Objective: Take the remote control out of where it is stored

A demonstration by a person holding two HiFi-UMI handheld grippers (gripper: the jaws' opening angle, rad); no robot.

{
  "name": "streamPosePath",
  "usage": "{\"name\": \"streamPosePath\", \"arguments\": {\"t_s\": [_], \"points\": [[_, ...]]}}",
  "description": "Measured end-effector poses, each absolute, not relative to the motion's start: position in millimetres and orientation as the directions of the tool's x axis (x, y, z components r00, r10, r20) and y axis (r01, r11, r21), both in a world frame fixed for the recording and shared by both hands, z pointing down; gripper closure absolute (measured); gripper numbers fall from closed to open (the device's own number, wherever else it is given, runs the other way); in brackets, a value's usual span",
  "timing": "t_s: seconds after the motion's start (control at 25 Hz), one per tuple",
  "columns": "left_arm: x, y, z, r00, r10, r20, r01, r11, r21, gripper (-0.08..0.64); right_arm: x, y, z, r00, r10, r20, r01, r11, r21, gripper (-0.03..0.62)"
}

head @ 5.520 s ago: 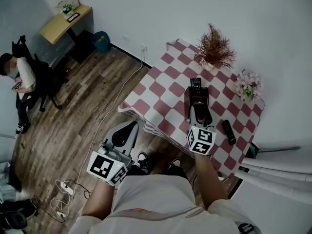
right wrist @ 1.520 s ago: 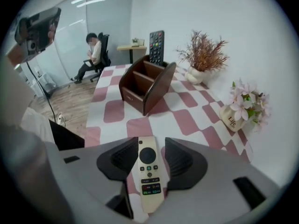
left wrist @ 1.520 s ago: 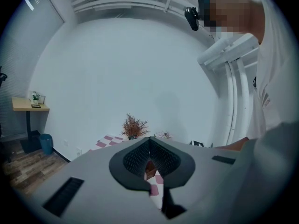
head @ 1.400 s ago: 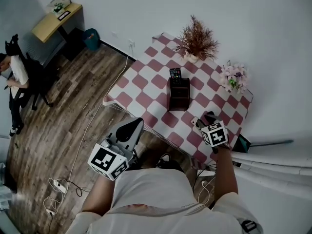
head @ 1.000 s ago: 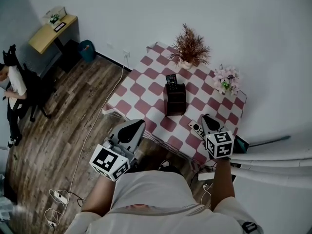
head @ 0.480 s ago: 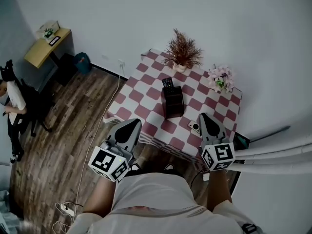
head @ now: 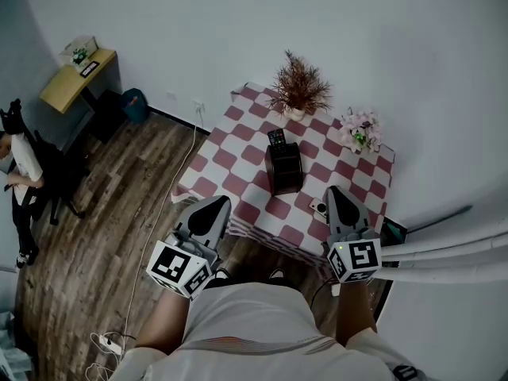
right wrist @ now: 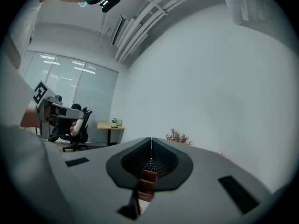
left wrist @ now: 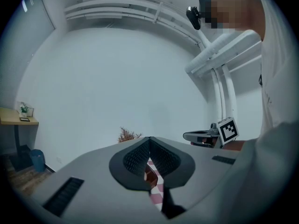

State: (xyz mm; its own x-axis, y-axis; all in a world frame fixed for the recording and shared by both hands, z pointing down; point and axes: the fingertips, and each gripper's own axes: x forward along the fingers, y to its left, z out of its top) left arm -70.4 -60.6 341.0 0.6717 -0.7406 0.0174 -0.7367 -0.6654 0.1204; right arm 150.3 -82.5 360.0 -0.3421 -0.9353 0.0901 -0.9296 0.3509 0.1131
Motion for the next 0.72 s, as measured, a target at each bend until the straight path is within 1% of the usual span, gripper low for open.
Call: {"name": "streamPosePath", "arguments": {"t_s": [0.44,0.6,0.64,0.72], "points": [[-78.5,-61.5,345.1,0.647,-0.762,0.019,-0.758,-0.641,0.119,0.551,148.2,-108.5,369.5,-0.317,-0.942,0.108,-0.937,0.328,0.117,0.574],[-88.0,-61.2,348.2,0.623,-0.781,0.037,-0.779,-0.615,0.124,0.551,135.1,-132.3,382.3,-0.308,-0.941,0.142,-0.933,0.328,0.149,0.569],[-91.1,-61.2,349.9,0.616,-0.786,0.042,-0.784,-0.608,0.127,0.551,129.7,-139.7,387.2,-0.308,-0.938,0.156,-0.930,0.332,0.160,0.557],[-98.1,-61.5,353.9,0.603,-0.796,0.049,-0.794,-0.593,0.135,0.551,118.1,-156.3,399.9,-0.312,-0.930,0.193,-0.924,0.344,0.167,0.465]]}}
